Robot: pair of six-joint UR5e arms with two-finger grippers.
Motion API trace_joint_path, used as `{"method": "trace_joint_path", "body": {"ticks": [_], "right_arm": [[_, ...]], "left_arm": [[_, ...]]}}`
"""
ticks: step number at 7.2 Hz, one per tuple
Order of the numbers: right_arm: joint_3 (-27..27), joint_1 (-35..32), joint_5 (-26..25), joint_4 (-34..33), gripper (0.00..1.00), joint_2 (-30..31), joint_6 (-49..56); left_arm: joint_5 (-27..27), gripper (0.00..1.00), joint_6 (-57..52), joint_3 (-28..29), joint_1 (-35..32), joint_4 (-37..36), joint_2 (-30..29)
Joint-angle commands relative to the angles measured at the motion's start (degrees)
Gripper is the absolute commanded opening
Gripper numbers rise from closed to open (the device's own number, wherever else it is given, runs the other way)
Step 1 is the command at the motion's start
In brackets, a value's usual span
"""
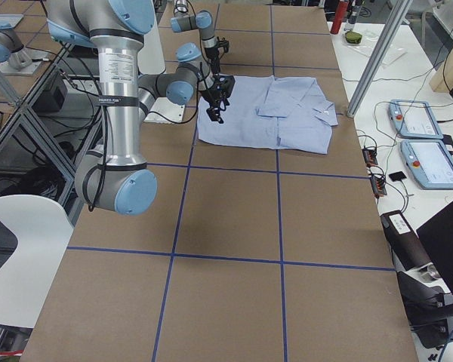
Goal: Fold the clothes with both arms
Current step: 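Lower the left gripper to its nearest hem corner while the right gripper waits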
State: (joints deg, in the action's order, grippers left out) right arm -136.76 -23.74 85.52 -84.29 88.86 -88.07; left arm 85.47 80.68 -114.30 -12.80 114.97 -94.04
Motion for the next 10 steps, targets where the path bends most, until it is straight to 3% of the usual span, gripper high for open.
{"method": "trace_joint_path", "body": {"ticks": [1, 10], "right_arm": [[0.0, 0.0, 0.0, 0.0, 1.00, 0.0, 0.0], [0.0, 0.0, -0.2, 0.0, 1.00, 0.0, 0.0]], "left_arm": [[0.1, 0.75, 0.0, 0.1, 0.1, 0.0, 0.0], [0.3, 0.69, -0.3, 0.3, 0.1, -0.3, 0.1]]}}
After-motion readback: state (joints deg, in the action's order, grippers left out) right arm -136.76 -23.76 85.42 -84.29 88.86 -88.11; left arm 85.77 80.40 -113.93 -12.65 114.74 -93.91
